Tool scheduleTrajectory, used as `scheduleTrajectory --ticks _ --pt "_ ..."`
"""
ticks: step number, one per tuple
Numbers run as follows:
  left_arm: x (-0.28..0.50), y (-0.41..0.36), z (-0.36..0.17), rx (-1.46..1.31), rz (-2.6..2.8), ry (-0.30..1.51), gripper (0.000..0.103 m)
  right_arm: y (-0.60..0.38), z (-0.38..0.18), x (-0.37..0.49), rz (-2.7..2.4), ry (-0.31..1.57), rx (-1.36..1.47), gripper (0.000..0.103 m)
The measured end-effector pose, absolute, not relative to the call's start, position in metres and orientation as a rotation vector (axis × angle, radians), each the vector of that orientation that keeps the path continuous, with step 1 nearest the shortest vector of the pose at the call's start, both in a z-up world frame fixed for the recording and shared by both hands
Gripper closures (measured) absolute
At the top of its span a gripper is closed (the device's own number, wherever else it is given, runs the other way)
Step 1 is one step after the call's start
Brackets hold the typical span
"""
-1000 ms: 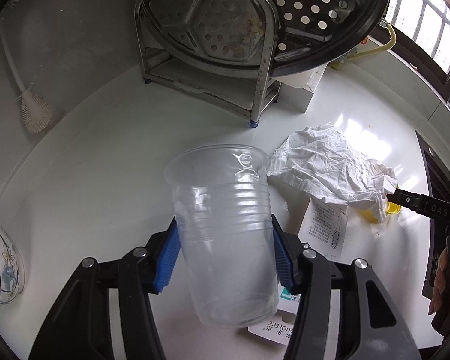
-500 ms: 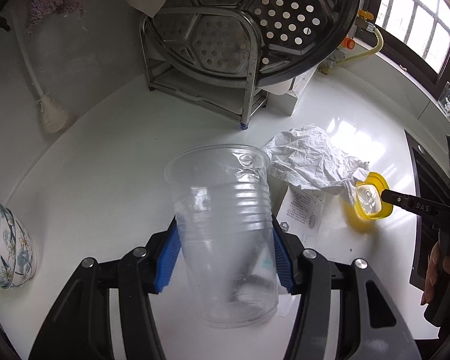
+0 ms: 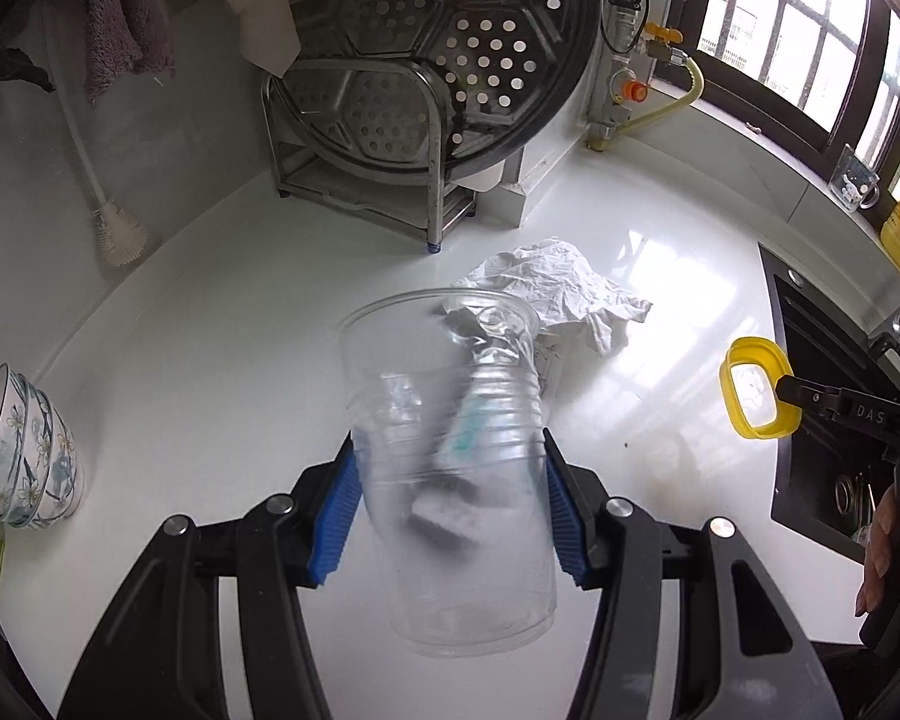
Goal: Collect trash
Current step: 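Carry the clear cup and yellow lid down over the wastebasket with both tools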
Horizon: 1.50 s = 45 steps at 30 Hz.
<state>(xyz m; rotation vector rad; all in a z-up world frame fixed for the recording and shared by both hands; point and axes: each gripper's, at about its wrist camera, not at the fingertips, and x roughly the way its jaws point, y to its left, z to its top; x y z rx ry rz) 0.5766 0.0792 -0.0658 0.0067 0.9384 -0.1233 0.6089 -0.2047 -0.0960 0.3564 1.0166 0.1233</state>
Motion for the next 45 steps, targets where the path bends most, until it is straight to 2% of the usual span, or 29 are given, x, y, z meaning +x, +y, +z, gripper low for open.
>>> scheduleTrajectory --ticks 9,25,37,45 --pt "0.523 0.035 -0.058 -0.003 -0.194 0.928 0.049 -0.235 -0.077 0.547 0.133 0.99 0.339 0.1" --pt "0.355 -0.068 -0.056 -0.121 -0.057 0.895 0.049 -0.33 -0.075 0.39 0.315 0.921 0.267 0.1" --pt "0.251 -0.147 -0.104 -0.083 -0.059 0.998 0.049 -0.373 -0.143 0.288 0.373 1.064 0.316 0.1" --pt "0.235 -0.156 -0.168 -0.045 -0.135 1.015 0.049 -0.356 -0.224 0.245 0.298 1.151 0.316 0.1"
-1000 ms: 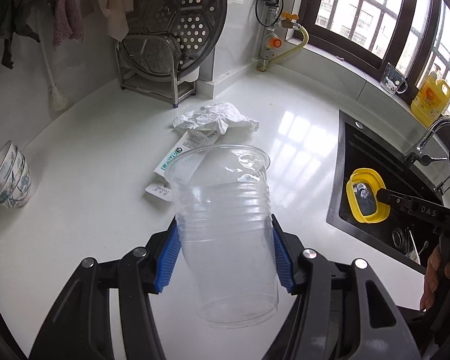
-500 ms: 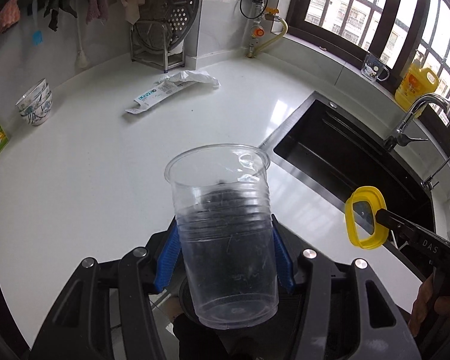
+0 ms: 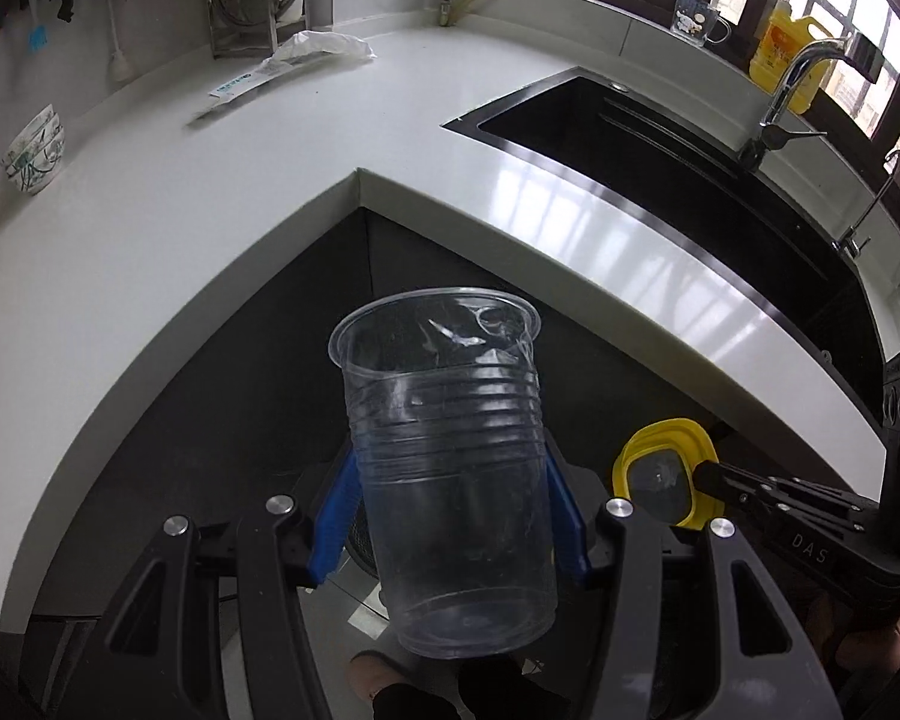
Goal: Collect trash
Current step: 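Carry the clear cup and yellow lid down over the wastebasket with both tools, then open both tools to drop the cup and lid into the wastebasket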
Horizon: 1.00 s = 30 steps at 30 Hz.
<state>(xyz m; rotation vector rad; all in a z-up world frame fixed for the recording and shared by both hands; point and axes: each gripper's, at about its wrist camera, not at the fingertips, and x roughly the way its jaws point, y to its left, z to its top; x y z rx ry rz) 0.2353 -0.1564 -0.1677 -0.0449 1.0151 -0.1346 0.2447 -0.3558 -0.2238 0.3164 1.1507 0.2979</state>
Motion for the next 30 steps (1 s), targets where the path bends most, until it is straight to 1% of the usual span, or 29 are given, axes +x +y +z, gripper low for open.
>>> scheduleTrajectory --ticks 3,7,14,19,23,27,30 --pt "0.234 -0.157 -0.207 -0.019 -0.171 1.022 0.049 -0.341 -0.267 0.236 0.268 1.19 0.298 0.1" --pt "0.235 -0.147 -0.274 -0.011 -0.198 1.085 0.049 -0.324 -0.331 0.238 0.235 1.224 0.301 0.1" --pt "0.249 -0.131 -0.402 -0.019 -0.234 1.199 0.049 -0.293 -0.456 0.261 0.215 1.297 0.285 0.1" --pt "0.259 -0.126 -0.472 0.0 -0.235 1.228 0.049 -0.277 -0.532 0.282 0.196 1.344 0.291 0.1" --pt "0.263 -0.119 -0.506 -0.015 -0.212 1.237 0.046 -0.268 -0.572 0.297 0.181 1.37 0.284 0.1" --pt "0.268 -0.11 -0.521 -0.035 -0.186 1.237 0.045 -0.264 -0.588 0.302 0.179 1.363 0.289 0.1" --pt "0.269 -0.106 -0.524 -0.023 -0.17 1.23 0.039 -0.262 -0.594 0.298 0.178 1.371 0.284 0.099"
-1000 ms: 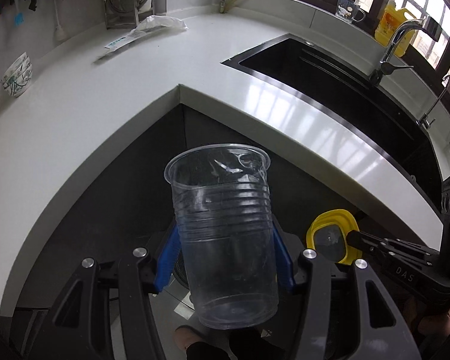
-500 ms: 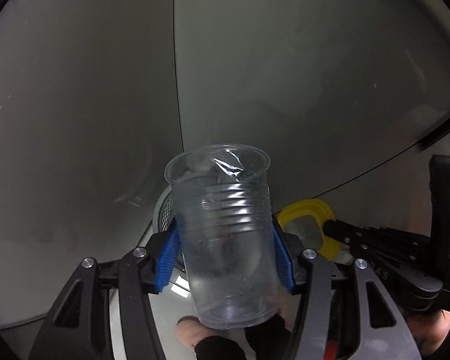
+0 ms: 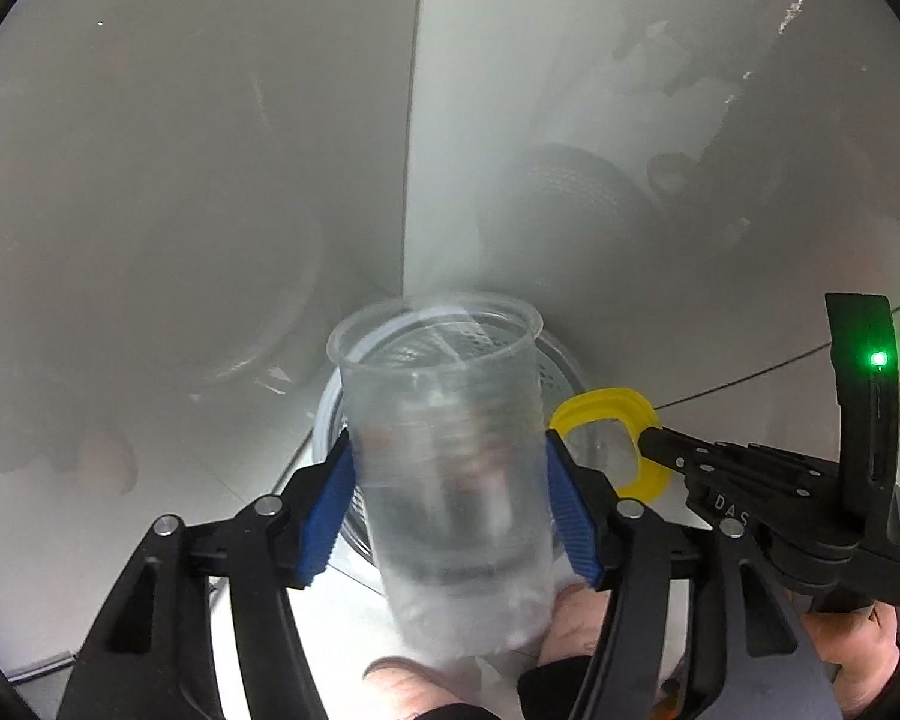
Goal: Collect trash
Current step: 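Open both tools to drop the cup and lid into the wastebasket, then move both open tools up to the counter toward the LOVE packet and tissue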
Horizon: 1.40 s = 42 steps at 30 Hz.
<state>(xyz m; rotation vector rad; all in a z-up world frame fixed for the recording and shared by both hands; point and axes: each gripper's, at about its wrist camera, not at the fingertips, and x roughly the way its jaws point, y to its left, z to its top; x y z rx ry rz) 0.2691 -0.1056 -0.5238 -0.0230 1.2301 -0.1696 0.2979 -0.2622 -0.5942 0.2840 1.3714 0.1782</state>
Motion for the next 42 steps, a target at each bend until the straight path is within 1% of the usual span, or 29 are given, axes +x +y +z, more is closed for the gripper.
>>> scheduleTrajectory --ticks 1,2,3,9,13,15,16,17,18,19,20,21,23,25,26,30,32,33,37,42 --pt "0.268 -0.105 -0.524 -0.02 -0.16 1.23 0.032 -0.261 -0.595 0.298 0.172 1.38 0.287 0.086" --pt "0.268 -0.103 -0.522 -0.024 -0.155 1.226 0.03 -0.26 -0.594 0.297 0.164 1.375 0.291 0.073" --pt "0.267 -0.102 -0.52 -0.031 -0.154 1.222 0.03 -0.26 -0.591 0.3 0.157 1.368 0.288 0.071" --pt "0.271 -0.103 -0.506 -0.028 -0.126 1.221 0.03 -0.263 -0.577 0.291 0.156 1.387 0.291 0.07" --pt "0.27 -0.094 -0.482 -0.04 -0.093 1.219 0.03 -0.268 -0.562 0.276 0.165 1.42 0.314 0.066" --pt "0.267 -0.09 -0.465 -0.049 -0.078 1.218 0.03 -0.273 -0.549 0.27 0.175 1.44 0.31 0.066" --pt "0.264 -0.09 -0.454 -0.048 -0.075 1.217 0.03 -0.275 -0.539 0.266 0.179 1.445 0.308 0.065" --pt "0.259 -0.091 -0.442 -0.048 -0.072 1.212 0.03 -0.277 -0.528 0.262 0.181 1.443 0.309 0.059" --pt "0.256 -0.092 -0.428 -0.048 -0.07 1.205 0.029 -0.278 -0.513 0.257 0.18 1.432 0.306 0.056" --pt "0.252 -0.093 -0.413 -0.05 -0.066 1.196 0.024 -0.281 -0.496 0.253 0.18 1.416 0.294 0.049" --pt "0.248 -0.092 -0.398 -0.052 -0.061 1.185 0.021 -0.281 -0.481 0.248 0.182 1.399 0.277 0.045" --pt "0.244 -0.093 -0.381 -0.052 -0.058 1.172 0.02 -0.283 -0.463 0.244 0.185 1.381 0.255 0.043" --pt "0.237 -0.093 -0.346 -0.046 -0.051 1.149 0.014 -0.285 -0.427 0.236 0.193 1.346 0.22 0.037" --pt "0.23 -0.095 -0.311 -0.038 -0.031 1.128 0.011 -0.289 -0.391 0.23 0.215 1.322 0.198 0.034" --pt "0.227 -0.096 -0.293 -0.044 -0.027 1.12 0.009 -0.29 -0.371 0.227 0.228 1.311 0.187 0.03" --pt "0.218 -0.098 -0.221 -0.063 0.001 1.091 0.006 -0.296 -0.299 0.212 0.299 1.249 0.144 0.029" --pt "0.211 -0.1 -0.185 -0.068 0.016 1.062 0.006 -0.299 -0.264 0.206 0.335 1.204 0.13 0.024" --pt "0.207 -0.1 -0.17 -0.066 0.027 1.046 0.006 -0.302 -0.248 0.204 0.347 1.184 0.128 0.024" --pt "0.196 -0.105 -0.105 -0.053 0.074 0.983 0.006 -0.316 -0.197 0.203 0.392 1.122 0.134 0.024" --pt "0.189 -0.112 -0.041 -0.059 0.122 0.889 0.006 -0.333 -0.141 0.217 0.42 1.014 0.139 0.024"
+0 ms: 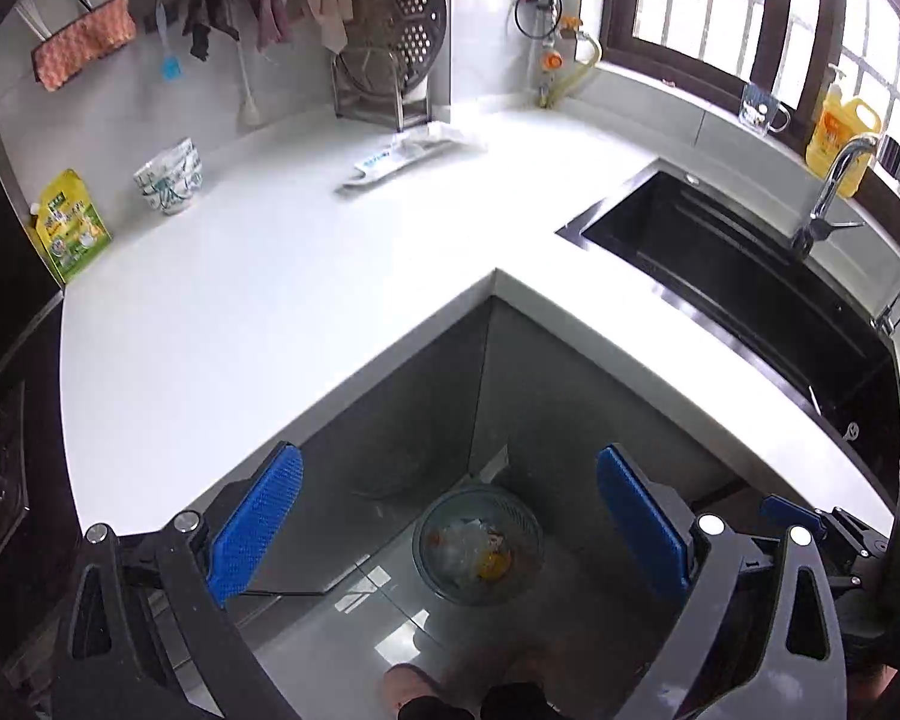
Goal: Collect trash
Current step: 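Move both open tools up to the counter toward the LOVE packet and tissue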
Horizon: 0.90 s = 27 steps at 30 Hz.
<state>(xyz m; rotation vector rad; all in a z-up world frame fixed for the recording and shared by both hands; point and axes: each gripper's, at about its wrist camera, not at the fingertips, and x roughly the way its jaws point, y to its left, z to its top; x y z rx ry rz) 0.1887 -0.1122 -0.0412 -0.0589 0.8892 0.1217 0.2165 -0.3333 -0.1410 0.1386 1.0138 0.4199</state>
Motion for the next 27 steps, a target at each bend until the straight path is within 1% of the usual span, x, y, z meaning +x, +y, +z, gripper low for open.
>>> scheduleTrajectory --ticks 6,11,19,27 --pt "0.191 -0.117 0.004 -0.078 0.166 0.815 0.006 -0.354 -0.078 0.237 0.43 0.882 0.158 0.024" --pt "0.195 -0.112 0.011 -0.1 0.197 0.8 0.006 -0.351 -0.049 0.26 0.457 0.837 0.15 0.024" --pt "0.232 -0.078 0.01 -0.087 0.199 0.799 0.006 -0.302 -0.038 0.304 0.454 0.823 0.171 0.024" --pt "0.31 -0.007 0.012 -0.065 0.134 0.771 0.006 -0.229 -0.023 0.372 0.373 0.796 0.174 0.024"
